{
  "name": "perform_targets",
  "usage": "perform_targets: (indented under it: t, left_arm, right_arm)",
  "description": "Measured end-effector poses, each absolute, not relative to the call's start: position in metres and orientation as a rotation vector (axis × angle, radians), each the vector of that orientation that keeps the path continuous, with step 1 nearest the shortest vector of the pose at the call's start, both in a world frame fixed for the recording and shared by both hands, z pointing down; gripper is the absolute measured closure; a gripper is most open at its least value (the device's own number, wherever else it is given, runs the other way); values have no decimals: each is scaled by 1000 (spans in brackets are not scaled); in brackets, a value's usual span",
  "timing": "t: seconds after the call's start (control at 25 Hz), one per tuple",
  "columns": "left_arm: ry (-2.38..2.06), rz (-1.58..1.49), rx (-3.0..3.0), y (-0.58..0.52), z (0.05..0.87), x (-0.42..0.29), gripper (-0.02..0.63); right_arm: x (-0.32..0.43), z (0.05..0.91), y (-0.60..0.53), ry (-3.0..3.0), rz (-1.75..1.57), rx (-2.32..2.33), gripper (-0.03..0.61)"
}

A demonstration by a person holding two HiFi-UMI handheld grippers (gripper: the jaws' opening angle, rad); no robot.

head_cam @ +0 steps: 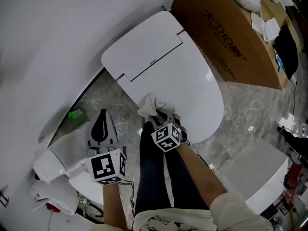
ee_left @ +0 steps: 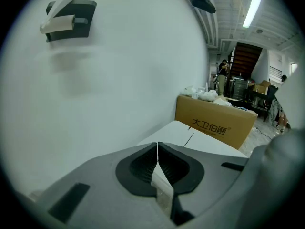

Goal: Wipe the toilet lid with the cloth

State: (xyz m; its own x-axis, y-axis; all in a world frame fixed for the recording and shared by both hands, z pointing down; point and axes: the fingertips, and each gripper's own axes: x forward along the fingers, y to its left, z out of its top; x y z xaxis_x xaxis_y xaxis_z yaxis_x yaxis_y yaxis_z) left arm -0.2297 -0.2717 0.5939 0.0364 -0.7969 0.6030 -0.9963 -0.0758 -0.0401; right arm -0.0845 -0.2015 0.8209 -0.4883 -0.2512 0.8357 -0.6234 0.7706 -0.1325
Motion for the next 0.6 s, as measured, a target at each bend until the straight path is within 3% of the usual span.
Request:
perform_targets:
  t: [0.6]
  left_arm:
    - [-1734, 709, 2031, -278, 587, -191, 603]
  right_arm:
    - [-14, 827, -134, -1999, 612, 659, 468]
